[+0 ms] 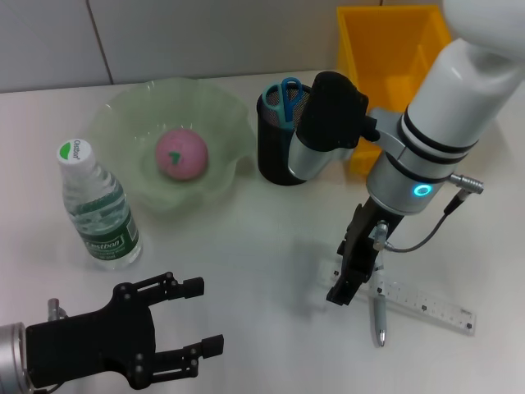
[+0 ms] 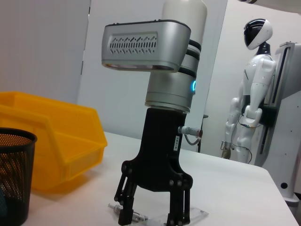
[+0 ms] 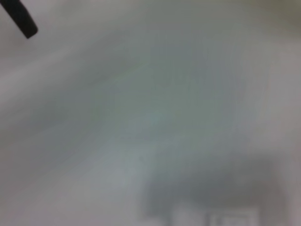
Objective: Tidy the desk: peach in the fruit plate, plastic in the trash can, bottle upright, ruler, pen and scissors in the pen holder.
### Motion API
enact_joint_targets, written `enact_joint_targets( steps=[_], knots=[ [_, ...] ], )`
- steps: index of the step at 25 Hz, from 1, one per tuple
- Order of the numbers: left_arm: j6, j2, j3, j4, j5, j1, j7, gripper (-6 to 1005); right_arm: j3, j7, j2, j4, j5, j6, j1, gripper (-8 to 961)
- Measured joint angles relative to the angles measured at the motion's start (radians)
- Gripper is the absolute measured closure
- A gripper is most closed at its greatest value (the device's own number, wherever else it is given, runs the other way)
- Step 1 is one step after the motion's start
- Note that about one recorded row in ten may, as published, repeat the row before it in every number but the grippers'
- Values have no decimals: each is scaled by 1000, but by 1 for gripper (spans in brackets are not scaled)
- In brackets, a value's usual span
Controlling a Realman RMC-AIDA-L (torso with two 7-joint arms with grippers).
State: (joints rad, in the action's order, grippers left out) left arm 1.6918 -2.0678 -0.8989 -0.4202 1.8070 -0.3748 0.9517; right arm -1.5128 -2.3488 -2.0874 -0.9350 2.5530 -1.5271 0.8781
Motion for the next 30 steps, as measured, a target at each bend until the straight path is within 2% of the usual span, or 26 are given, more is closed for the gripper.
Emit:
enact_joint_targets(
  steps=[22,27,30],
  knots=[
    [6,2,0,-4,-4,4,5,212,-6,-4,0,30,-2,47,-3,279],
    [8,2,0,-5,-6,4,5,212,-6,-4,0,30,-2,47,-4,418],
    [9,2,0,-5,-6,5,5,212,-6,-4,0,30,-2,47,-4,444]
  ],
)
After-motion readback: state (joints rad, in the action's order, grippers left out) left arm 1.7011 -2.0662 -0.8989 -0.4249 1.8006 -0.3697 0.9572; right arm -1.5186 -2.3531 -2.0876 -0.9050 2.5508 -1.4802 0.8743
